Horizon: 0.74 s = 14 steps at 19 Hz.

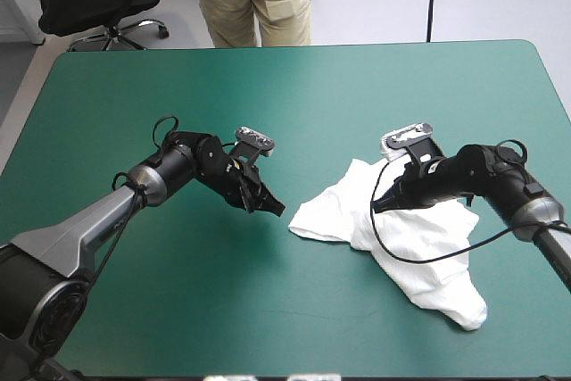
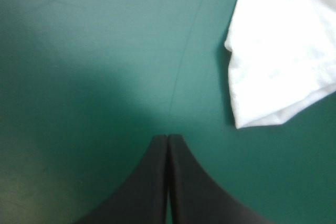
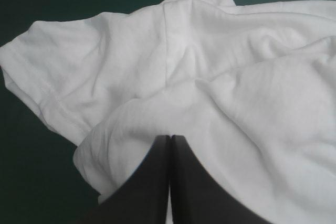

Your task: Fold the cloth

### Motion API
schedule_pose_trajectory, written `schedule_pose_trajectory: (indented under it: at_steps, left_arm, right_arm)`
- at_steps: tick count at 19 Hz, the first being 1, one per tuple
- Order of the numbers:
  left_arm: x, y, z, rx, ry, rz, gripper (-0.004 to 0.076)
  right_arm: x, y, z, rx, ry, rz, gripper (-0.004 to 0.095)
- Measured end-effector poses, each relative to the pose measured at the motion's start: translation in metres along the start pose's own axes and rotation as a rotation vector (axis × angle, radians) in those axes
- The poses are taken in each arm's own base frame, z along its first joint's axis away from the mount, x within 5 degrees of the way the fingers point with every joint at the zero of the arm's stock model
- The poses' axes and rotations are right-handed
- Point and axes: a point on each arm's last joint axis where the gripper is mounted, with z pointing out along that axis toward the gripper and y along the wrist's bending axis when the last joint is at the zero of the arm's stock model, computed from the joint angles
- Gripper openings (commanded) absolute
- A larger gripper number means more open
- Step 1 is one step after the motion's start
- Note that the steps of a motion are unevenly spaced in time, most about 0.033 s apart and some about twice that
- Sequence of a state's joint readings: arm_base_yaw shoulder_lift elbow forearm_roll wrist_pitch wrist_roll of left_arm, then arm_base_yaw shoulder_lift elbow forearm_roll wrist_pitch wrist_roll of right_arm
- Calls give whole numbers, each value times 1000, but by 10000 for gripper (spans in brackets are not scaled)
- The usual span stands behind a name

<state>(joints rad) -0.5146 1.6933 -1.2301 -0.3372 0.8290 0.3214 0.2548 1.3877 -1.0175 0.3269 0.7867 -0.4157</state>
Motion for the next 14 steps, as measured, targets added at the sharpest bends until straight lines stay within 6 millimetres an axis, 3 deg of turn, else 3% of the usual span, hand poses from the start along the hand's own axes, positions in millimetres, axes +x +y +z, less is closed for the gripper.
schedule_pose_trajectory:
  at_steps: [6, 10, 13, 14]
  left_arm:
    - [0, 0, 0, 0, 0, 17, -17]
    - [1, 5, -7, -77, 8, 118, -17]
    - [5, 6, -63, -254, -102, 129, -17]
    - [9, 2, -95, -320, -182, 114, -17]
  right_arm:
    - [0, 0, 0, -1, 3, 0, -13]
    - [1, 0, 0, -3, 7, 0, -13]
    - [1, 0, 0, -3, 7, 0, -13]
    - [1, 0, 0, -4, 10, 0, -13]
